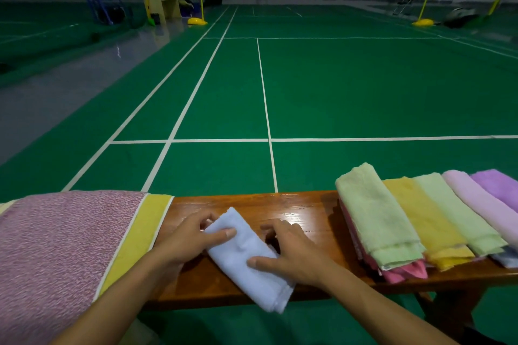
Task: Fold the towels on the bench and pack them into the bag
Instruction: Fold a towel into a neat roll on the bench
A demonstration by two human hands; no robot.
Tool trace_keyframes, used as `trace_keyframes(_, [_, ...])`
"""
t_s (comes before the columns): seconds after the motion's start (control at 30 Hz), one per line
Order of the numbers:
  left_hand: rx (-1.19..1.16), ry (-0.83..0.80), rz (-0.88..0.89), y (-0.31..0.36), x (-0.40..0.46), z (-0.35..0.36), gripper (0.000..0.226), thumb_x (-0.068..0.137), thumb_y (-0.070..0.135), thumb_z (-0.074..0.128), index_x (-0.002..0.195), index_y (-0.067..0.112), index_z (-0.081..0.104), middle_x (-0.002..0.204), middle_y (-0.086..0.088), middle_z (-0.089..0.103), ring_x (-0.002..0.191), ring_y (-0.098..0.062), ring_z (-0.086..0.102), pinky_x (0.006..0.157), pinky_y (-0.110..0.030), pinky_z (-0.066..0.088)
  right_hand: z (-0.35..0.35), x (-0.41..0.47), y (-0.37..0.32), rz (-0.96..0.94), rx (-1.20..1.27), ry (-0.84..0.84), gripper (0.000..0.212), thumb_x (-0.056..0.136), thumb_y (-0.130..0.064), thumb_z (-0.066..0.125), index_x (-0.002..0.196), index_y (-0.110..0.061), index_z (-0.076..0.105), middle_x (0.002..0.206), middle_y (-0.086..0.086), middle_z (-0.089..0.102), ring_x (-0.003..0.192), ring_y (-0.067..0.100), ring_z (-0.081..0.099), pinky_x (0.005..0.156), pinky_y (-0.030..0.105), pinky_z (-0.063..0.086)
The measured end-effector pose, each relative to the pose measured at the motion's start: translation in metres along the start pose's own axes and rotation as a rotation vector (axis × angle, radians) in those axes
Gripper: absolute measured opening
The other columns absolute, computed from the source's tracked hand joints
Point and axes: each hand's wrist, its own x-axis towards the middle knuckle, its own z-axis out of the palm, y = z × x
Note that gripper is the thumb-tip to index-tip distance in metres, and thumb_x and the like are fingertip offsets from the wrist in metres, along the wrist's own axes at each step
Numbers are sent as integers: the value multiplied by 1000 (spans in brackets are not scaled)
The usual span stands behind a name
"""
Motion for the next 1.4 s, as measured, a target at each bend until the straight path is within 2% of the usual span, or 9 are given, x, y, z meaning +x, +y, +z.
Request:
trace_keyframes(0.17, [-169, -29, 133, 39, -8, 2, 33, 89, 34, 84, 111, 16, 68, 110, -10, 76, 107, -32, 72, 90, -55, 60, -4, -1, -13, -32, 463, -95, 86, 83, -52, 86, 150, -33, 36, 140, -19, 56, 117, -4, 63, 91, 26, 59])
trace_keyframes(0.37, [-235, 117, 114, 70, -9, 16, 38, 83, 32, 86, 104, 5, 70, 95, -10, 77, 85, -23, 75, 68, -35, 62, -30, -19, -13, -117, 513, 46, 76, 91, -41, 81, 151, -38, 34, 145, -13, 54, 119, 1, 63, 91, 28, 59])
trace_keyframes(0.53, [-338, 161, 69, 95, -4, 45, 38, 87, 26, 84, 110, 1, 67, 96, -18, 78, 82, -26, 75, 62, -36, 62, -63, -49, 2, -218, 439, 128, 76, 96, -22, 73, 156, -44, 31, 152, -16, 49, 129, 8, 58, 101, 38, 55])
trace_keyframes(0.7, [-528, 166, 54, 125, 7, 93, 46, 83, 29, 89, 115, 5, 65, 104, -22, 78, 86, -30, 74, 75, -43, 61, -99, -84, 22, -234, 339, 243, 61, 101, -14, 65, 150, -45, 47, 141, -22, 57, 122, 5, 60, 97, 31, 53])
trace_keyframes(0.87, [-808, 0, 171, 175, 15, 155, 58, 80, 22, 86, 129, 9, 58, 112, -19, 74, 87, -23, 73, 72, -32, 61, -144, -121, 60, -142, 439, 407, 49, 100, 3, 58, 131, -33, 69, 131, -19, 67, 104, -4, 61, 78, 14, 44])
trace_keyframes(0.97, [-884, -140, 309, 200, 20, 190, 60, 85, 11, 83, 138, 14, 55, 128, -15, 71, 108, -27, 73, 88, -39, 62, -171, -142, 89, -104, 540, 578, 44, 100, 3, 57, 127, -29, 72, 131, -12, 67, 108, 8, 63, 80, 16, 48])
trace_keyframes(1.1, [-187, 97, 486, 198, 39, 231, 55, 84, 35, 85, 133, 29, 61, 139, 3, 64, 116, -16, 69, 98, -43, 59, -189, -145, 132, 14, 424, 667, 43, 101, -3, 56, 129, -33, 70, 130, -12, 66, 103, 1, 61, 81, 18, 47])
trace_keyframes(1.23, [649, 42, 605, 161, 52, 272, 66, 94, 65, 61, 151, 35, 47, 164, 10, 39, 150, -13, 37, 120, -45, 37, -180, -126, 176, 357, -70, 373, 48, 106, -34, 48, 152, -45, 47, 142, 13, 49, 122, 34, 46, 105, 45, 42])
trace_keyframes(1.4, [776, 64, 627, 161, 54, 285, 63, 99, 69, 47, 154, 40, 42, 171, 13, 27, 157, -12, 23, 124, -46, 28, -180, -127, 173, 367, -204, 339, 49, 108, -42, 39, 157, -45, 36, 144, 15, 45, 117, 35, 42, 103, 49, 42])
